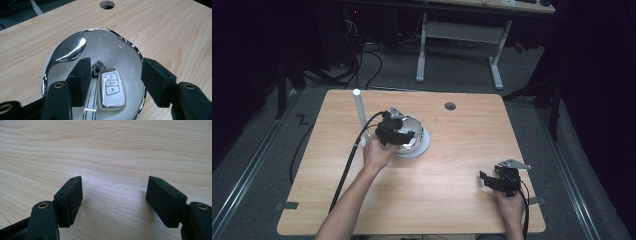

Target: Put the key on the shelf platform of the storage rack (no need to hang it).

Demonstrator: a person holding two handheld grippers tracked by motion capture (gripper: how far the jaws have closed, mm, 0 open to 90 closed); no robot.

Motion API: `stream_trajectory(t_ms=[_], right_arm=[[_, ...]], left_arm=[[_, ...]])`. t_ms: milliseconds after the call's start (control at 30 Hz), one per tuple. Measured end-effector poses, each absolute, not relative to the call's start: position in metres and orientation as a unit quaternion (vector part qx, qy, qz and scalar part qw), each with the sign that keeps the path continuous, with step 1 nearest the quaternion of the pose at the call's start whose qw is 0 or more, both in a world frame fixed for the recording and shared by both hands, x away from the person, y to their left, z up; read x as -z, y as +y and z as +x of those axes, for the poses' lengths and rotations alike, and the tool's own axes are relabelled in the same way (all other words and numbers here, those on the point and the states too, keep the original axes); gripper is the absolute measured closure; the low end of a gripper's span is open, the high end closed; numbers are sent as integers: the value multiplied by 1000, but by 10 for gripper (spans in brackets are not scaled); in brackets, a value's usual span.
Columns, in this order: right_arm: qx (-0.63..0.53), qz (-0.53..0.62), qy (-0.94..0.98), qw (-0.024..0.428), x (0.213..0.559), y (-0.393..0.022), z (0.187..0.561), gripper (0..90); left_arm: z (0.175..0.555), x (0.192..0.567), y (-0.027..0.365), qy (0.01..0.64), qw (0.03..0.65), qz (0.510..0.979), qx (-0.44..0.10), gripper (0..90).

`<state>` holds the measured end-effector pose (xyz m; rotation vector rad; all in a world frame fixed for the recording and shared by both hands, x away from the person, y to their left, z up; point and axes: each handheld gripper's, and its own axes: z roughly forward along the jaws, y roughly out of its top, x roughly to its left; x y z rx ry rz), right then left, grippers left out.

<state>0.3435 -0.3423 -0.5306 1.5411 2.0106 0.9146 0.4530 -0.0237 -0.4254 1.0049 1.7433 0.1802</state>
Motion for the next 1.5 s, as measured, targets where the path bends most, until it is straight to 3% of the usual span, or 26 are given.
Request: stream_trajectory(t_ms=[1500], right_arm=[[-332, 558, 728, 222, 531, -343, 344, 301]], left_arm=[[419, 396, 26, 731, 555, 392, -60, 400]])
